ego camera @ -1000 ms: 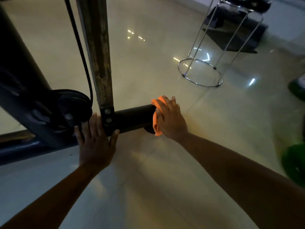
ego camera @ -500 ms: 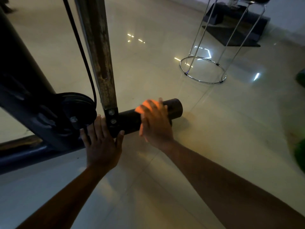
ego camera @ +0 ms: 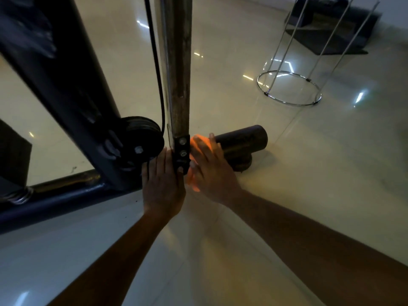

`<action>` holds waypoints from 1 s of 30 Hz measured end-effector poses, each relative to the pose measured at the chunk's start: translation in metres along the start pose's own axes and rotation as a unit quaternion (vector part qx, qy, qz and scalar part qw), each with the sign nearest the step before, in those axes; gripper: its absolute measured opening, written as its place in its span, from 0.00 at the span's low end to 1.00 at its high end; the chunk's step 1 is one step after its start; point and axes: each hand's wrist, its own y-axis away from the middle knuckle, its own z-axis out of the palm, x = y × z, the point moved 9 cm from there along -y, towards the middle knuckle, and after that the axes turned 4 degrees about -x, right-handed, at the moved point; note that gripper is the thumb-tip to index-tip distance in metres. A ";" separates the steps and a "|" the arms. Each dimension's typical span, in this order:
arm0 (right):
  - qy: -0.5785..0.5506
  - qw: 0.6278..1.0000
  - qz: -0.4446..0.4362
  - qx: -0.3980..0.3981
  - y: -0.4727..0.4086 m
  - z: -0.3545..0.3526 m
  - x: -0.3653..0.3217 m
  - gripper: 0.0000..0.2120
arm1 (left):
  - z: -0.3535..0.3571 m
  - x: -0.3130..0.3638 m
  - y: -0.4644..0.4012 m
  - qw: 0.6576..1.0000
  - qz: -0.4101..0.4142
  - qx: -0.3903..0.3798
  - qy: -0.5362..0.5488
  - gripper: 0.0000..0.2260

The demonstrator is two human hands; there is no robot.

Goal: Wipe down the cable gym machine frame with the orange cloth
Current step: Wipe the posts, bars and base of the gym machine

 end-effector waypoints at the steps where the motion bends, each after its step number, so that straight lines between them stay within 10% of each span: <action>1: -0.021 1.000 0.011 0.015 0.001 -0.004 0.009 0.23 | -0.001 0.000 0.001 1.000 0.004 -0.003 0.002 0.25; 6: -0.157 0.956 0.246 0.027 0.017 -0.005 0.083 0.24 | 0.001 -0.002 0.001 0.999 0.010 -0.041 0.001 0.27; 12: -0.084 0.992 0.094 0.000 0.002 -0.003 0.012 0.25 | -0.004 -0.002 0.001 0.999 0.008 -0.038 0.008 0.26; 25: -0.209 0.951 0.221 0.061 0.017 -0.028 0.018 0.22 | -0.013 -0.006 0.018 0.991 0.120 -0.055 0.014 0.28; 30: -0.260 0.931 0.254 0.022 0.049 -0.062 -0.019 0.20 | -0.029 -0.010 0.040 0.976 0.128 -0.172 0.026 0.31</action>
